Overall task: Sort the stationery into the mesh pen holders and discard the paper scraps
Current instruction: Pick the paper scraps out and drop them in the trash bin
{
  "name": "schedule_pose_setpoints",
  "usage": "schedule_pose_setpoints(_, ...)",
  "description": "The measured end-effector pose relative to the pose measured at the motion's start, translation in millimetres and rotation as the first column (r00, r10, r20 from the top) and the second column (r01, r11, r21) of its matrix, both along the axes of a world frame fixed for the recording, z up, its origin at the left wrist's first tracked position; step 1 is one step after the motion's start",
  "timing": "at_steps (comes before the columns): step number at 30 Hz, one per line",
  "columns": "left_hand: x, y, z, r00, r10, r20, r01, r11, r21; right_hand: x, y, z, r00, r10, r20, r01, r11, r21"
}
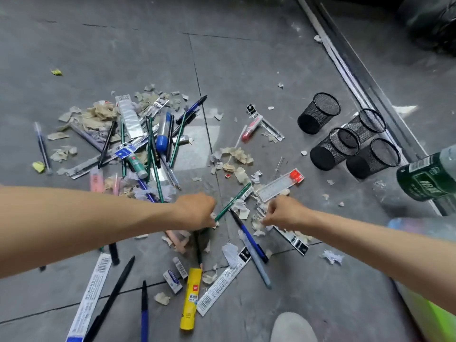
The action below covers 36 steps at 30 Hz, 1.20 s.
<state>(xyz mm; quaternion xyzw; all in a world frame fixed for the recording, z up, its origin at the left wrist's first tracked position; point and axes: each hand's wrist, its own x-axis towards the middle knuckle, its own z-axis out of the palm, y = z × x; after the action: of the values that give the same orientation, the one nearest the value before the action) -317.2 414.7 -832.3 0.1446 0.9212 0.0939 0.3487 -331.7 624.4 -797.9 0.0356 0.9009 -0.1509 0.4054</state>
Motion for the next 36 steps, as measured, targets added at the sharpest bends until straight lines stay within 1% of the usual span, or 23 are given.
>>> schedule_pose_setpoints(3,2,15,-10,0.999,0.007,-0.046,-0.006,1.0,0.001,12,-9,-20,0.966,0.257,-0.037,-0.253,0.963,0.091)
schedule_pose_setpoints(5,2,17,-16,0.997,0.024,-0.068,-0.024,1.0,-0.008,16,-16,-26,0.919,0.382,-0.098,-0.364,0.917,0.165)
schedule_pose_setpoints(6,1,17,-17,0.997,0.033,-0.066,-0.034,0.999,-0.007,16,-16,-29,0.901,0.414,-0.127,-0.389,0.903,0.182)
schedule_pose_setpoints(8,2,15,-18,0.997,0.053,-0.052,-0.053,0.999,0.007,15,-16,-36,0.895,0.42,-0.151,-0.393,0.902,0.177)
schedule_pose_setpoints(10,2,12,-19,0.995,0.096,-0.018,-0.096,0.995,0.014,13,-15,-44,0.902,0.409,-0.139,-0.389,0.908,0.153)
schedule_pose_setpoints(13,2,6,-22,0.968,0.241,0.073,-0.245,0.968,0.05,14,-18,-50,0.924,0.365,-0.117,-0.356,0.93,0.086)
schedule_pose_setpoints(16,6,2,-19,0.895,0.409,0.179,-0.431,0.896,0.107,21,-25,-51,0.91,0.396,-0.123,-0.388,0.918,0.085)
schedule_pose_setpoints(19,17,1,-14,0.762,0.555,0.334,-0.623,0.77,0.139,30,-24,-49,0.867,0.484,-0.119,-0.478,0.875,0.076)
schedule_pose_setpoints(21,25,3,-11,0.682,0.593,0.429,-0.704,0.692,0.162,31,-21,-47,0.856,0.505,-0.108,-0.504,0.863,0.042)
schedule_pose_setpoints(23,31,5,-10,0.652,0.595,0.471,-0.733,0.654,0.189,25,-21,-45,0.88,0.464,-0.104,-0.467,0.884,-0.005)
schedule_pose_setpoints(25,35,6,-8,0.627,0.591,0.507,-0.754,0.624,0.205,14,-22,-41,0.917,0.388,-0.09,-0.394,0.917,-0.066)
schedule_pose_setpoints(26,38,6,-6,0.613,0.581,0.536,-0.763,0.612,0.209,8,-23,-37,0.944,0.327,-0.053,-0.331,0.936,-0.117)
schedule_pose_setpoints(28,43,6,-3,0.606,0.541,0.583,-0.759,0.612,0.22,-4,-24,-28,0.983,0.161,0.092,-0.134,0.96,-0.244)
schedule_pose_setpoints(29,45,6,-2,0.611,0.519,0.598,-0.751,0.62,0.229,-8,-23,-23,0.982,0.092,0.166,-0.041,0.956,-0.292)
schedule_pose_setpoints(31,48,7,3,0.618,0.467,0.632,-0.734,0.631,0.251,-11,-23,-16,0.965,-0.006,0.261,0.101,0.93,-0.353)
schedule_pose_setpoints(34,54,15,12,0.588,0.385,0.711,-0.743,0.604,0.288,-6,-26,-10,0.937,-0.078,0.34,0.221,0.888,-0.404)
schedule_pose_setpoints(36,56,20,15,0.581,0.359,0.731,-0.74,0.608,0.289,1,-29,-9,0.897,-0.133,0.421,0.33,0.836,-0.438)
